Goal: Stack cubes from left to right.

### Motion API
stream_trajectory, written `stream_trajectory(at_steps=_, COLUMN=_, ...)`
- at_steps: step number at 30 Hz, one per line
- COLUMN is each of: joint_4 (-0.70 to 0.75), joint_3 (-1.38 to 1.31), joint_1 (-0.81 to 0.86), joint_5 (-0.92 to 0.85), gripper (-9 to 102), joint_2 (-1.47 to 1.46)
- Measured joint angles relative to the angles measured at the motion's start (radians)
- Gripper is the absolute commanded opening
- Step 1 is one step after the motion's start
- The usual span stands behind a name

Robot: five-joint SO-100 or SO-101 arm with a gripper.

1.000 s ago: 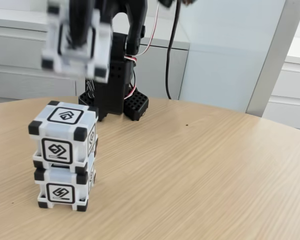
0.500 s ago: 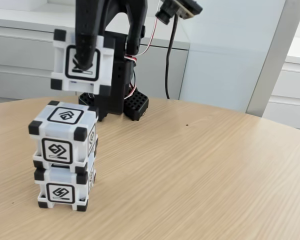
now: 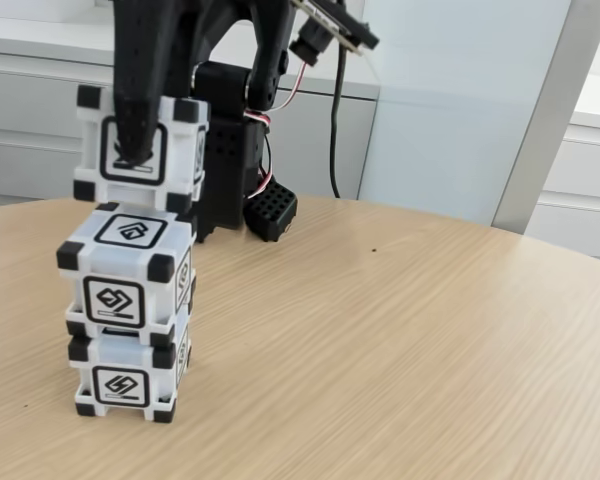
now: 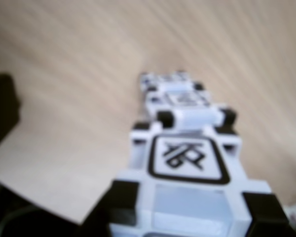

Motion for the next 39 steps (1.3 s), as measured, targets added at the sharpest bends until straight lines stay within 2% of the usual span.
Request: stream_trajectory(at_steps=39, joint_4=0.0, joint_3=-0.074, joint_1=0.003, joint_5=0.025, gripper=0, joint_2=-0.118)
